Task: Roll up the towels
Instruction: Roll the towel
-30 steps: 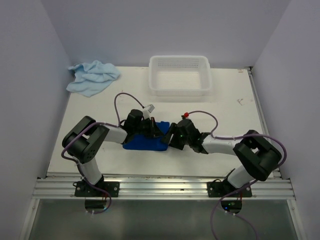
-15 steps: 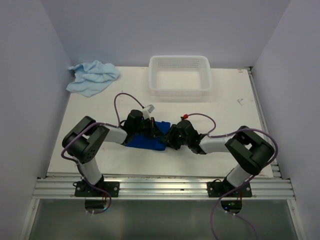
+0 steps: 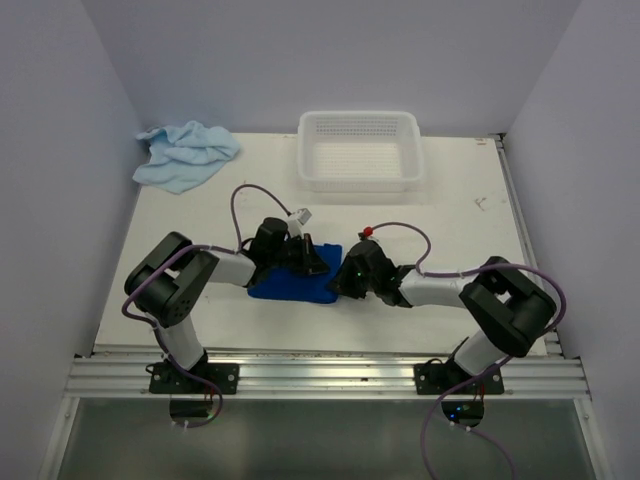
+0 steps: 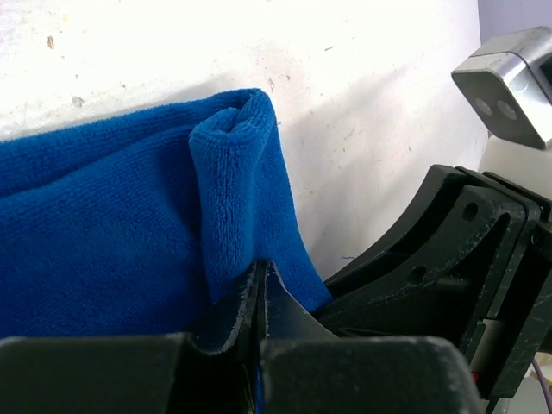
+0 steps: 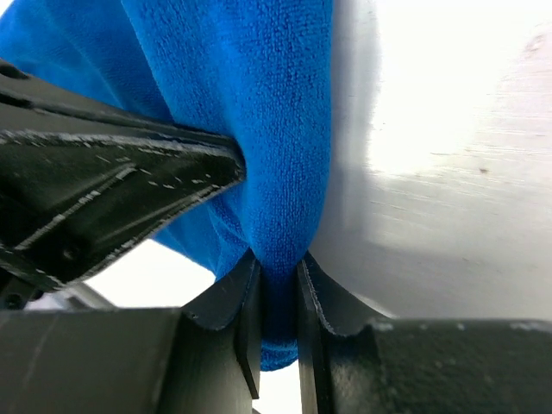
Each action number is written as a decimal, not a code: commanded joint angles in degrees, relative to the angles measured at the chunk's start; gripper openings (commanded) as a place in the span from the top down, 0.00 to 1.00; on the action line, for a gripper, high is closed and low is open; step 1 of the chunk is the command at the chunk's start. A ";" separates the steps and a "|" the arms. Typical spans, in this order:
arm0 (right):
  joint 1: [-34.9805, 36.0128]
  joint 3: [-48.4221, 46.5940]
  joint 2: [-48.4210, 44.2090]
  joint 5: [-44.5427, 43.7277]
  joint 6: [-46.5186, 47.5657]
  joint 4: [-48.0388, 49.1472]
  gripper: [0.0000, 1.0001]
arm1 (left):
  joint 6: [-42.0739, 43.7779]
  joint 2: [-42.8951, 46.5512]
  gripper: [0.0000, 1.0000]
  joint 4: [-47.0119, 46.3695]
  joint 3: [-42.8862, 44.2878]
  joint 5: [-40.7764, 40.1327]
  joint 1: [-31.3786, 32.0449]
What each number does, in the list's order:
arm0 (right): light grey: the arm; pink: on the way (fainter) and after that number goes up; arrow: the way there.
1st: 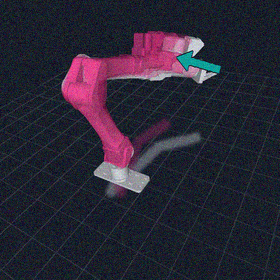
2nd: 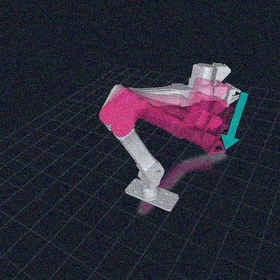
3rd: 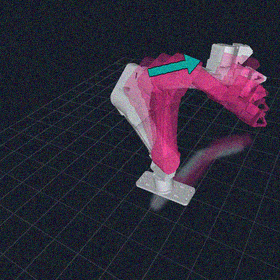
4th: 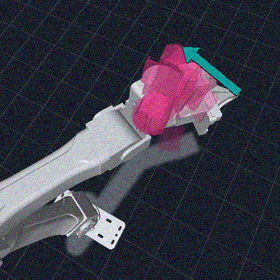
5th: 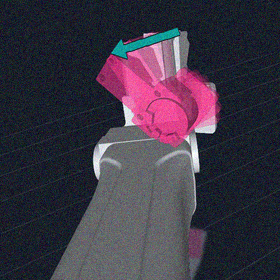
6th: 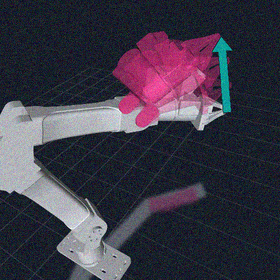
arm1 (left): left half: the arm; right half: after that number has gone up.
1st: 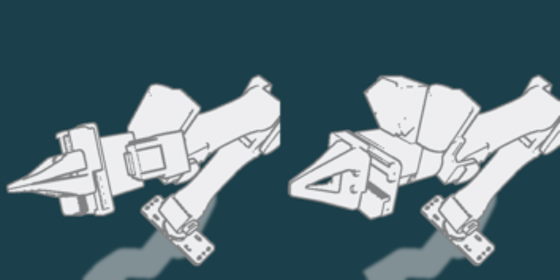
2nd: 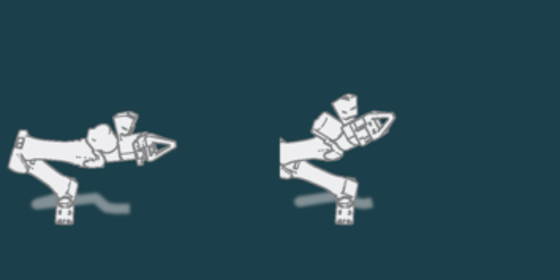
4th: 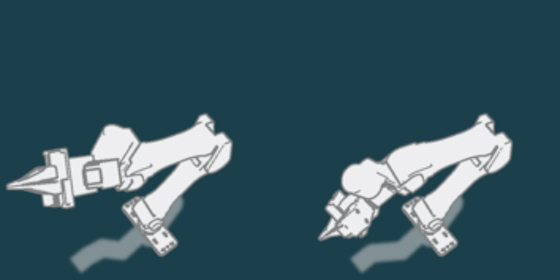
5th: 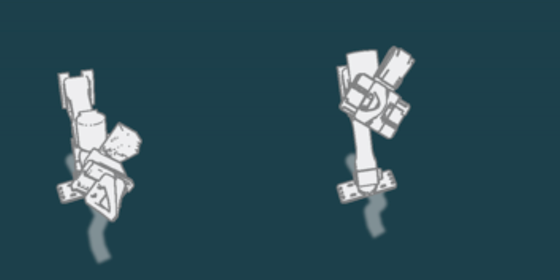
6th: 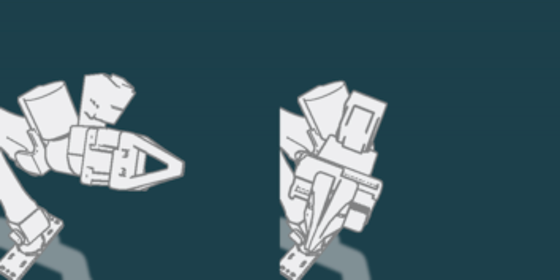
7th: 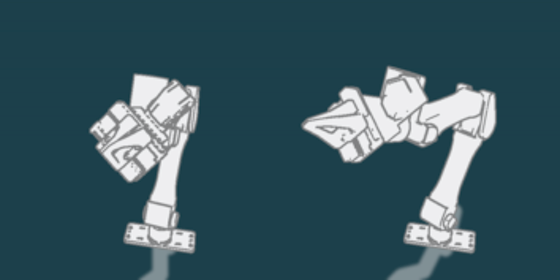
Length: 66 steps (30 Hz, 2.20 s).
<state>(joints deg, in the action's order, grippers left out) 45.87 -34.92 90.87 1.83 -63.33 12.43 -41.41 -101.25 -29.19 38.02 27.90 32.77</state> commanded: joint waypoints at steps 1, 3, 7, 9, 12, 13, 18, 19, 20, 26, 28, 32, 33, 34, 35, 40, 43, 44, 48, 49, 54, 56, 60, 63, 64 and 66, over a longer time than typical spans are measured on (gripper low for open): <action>0.45 -2.25 -2.79 -4.19 7.16 -12.15 1.00 | 0.36 0.09 1.00 0.97 2.67 -0.48 -0.34; 0.63 -3.22 -3.85 -4.99 10.85 -16.01 1.00 | 0.63 0.09 1.00 1.85 3.99 -0.39 -0.34; 0.80 -4.54 -6.05 -5.61 16.39 -21.82 1.00 | 0.80 -0.26 1.00 3.52 6.54 -0.22 -0.52; 0.89 -5.42 -7.28 -6.30 19.55 -24.97 1.00 | 0.80 -0.61 1.00 4.58 7.94 -0.22 -0.61; 1.33 -4.99 -8.60 -8.77 21.93 -26.75 1.00 | 0.19 -1.14 1.00 4.32 8.82 0.40 -0.52; 1.33 -4.90 -8.69 -8.77 22.80 -26.49 1.00 | -0.16 -1.75 1.00 4.23 9.09 0.57 -0.52; 1.42 -4.90 -8.69 -8.77 24.39 -26.92 1.00 | -1.39 -3.51 1.00 2.47 9.70 2.15 -0.52; 1.59 -4.98 -8.69 -8.86 24.92 -27.10 1.00 | -1.83 -4.04 1.00 2.12 9.62 2.51 -0.61; 1.68 -5.16 -8.69 -9.20 25.10 -27.63 1.00 | -2.10 -4.21 1.00 1.34 9.44 2.77 -0.52; 1.77 -6.65 -8.69 -9.56 26.33 -29.65 1.00 | -2.54 -5.18 1.00 -0.16 9.18 3.04 -0.43; 2.29 -7.53 -8.52 -9.82 26.94 -30.18 1.00 | -2.62 -5.88 1.00 -0.34 9.44 3.04 -0.34; 4.31 -9.73 -7.90 -13.41 28.26 -33.51 1.00 | -2.80 -6.76 1.00 -0.69 9.88 3.04 -0.34; 4.67 -10.69 -7.73 -14.38 28.44 -34.13 1.00 | -2.80 -6.94 1.00 -0.69 9.97 2.95 -0.43; 5.63 -11.05 -7.64 -15.44 28.61 -34.74 1.00 | -2.89 -7.03 1.00 -0.78 9.97 2.95 -0.43; 6.16 -11.49 -7.38 -16.41 28.96 -35.36 1.00 | -2.89 -7.20 1.00 -0.87 9.88 2.95 -0.43; 8.97 -15.70 -5.18 -23.70 29.76 -40.89 1.00 | -3.77 -7.91 1.00 -1.92 9.18 3.04 -0.34; 11.52 -17.29 -3.43 -26.77 30.28 -42.74 1.00 | -4.38 -8.00 1.00 -3.06 8.74 3.04 -0.34; 11.87 -17.64 -2.98 -27.39 30.28 -43.10 1.00 | -4.56 -8.00 1.00 -3.15 8.65 3.12 -0.34; 14.51 -19.66 -0.61 -31.44 30.37 -45.46 1.00 | -4.73 -7.65 1.00 -3.42 8.30 3.04 -0.43; 14.95 -20.10 0.26 -32.05 30.37 -45.91 1.00 | -4.91 -7.64 1.00 -3.59 8.12 3.30 -0.43; 17.50 -23.61 3.34 -36.18 29.32 -49.07 1.00 | -5.52 -7.29 1.00 -4.91 7.07 4.18 -1.05; 18.20 -24.76 5.01 -37.06 28.27 -50.21 1.00 | -5.44 -6.85 1.00 -5.09 6.63 4.27 -1.22; 19.26 -28.35 8.08 -39.17 26.68 -53.55 1.00 | -5.26 -6.41 1.00 -5.18 6.01 4.88 -1.75; 20.22 -30.81 10.28 -40.84 25.98 -56.01 1.00 | -4.91 -6.24 1.00 -5.26 5.75 5.15 -2.01; 20.66 -31.43 10.99 -41.11 25.45 -56.72 1.00 | -5.00 -6.15 1.00 -5.35 5.49 5.23 -2.19; 21.28 -33.10 12.74 -41.99 25.19 -58.73 1.00 | -4.91 -5.97 1.00 -5.70 5.22 5.41 -2.45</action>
<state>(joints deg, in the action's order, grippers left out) 66.11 -64.60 101.67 -36.32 -35.75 -42.04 -46.50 -108.68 -31.48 43.97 32.38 31.00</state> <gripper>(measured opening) 0.196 0.005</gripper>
